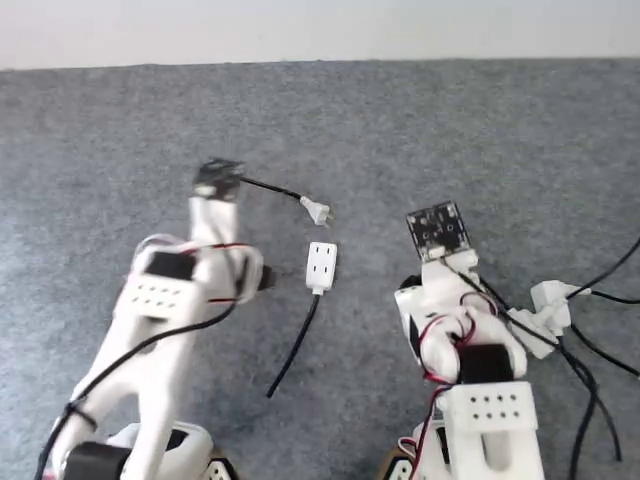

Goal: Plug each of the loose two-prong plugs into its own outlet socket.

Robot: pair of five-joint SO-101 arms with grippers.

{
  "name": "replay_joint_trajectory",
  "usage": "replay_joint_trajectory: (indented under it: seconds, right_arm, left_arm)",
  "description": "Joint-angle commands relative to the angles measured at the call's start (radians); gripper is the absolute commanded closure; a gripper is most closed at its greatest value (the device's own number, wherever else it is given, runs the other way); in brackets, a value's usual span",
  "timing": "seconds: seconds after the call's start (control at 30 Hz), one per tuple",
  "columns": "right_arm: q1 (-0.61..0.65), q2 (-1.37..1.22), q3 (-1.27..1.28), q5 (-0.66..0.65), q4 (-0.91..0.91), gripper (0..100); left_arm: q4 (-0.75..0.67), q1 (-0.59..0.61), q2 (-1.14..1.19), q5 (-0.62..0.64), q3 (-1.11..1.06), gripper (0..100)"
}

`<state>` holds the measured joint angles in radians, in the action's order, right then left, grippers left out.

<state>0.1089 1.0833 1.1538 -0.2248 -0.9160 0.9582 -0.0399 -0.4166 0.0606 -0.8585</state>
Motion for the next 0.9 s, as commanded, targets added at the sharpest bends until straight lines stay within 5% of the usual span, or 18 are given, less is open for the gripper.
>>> replay_joint_trajectory:
  seconds: [0.0,0.23,0.43,0.87]
  right_arm:
    - [-0.001,-0.133,-0.163,-0.044,-0.035,98.9]
    - [0.119,-0.407,-0.362,-0.212,-0.008,98.9]
    - [0.188,-0.610,-0.428,-0.404,0.302,99.0]
    - [0.309,-1.145,-0.796,-0.427,0.383,96.5]
  left_arm:
    - [-0.091,0.158,-0.077,-0.055,-0.071,72]
    - [-0.293,0.371,-0.023,-0.138,-0.160,72]
    - [-0.331,0.387,0.091,-0.184,-0.127,72]
    - [-0.328,0.388,0.130,-0.183,-0.096,72]
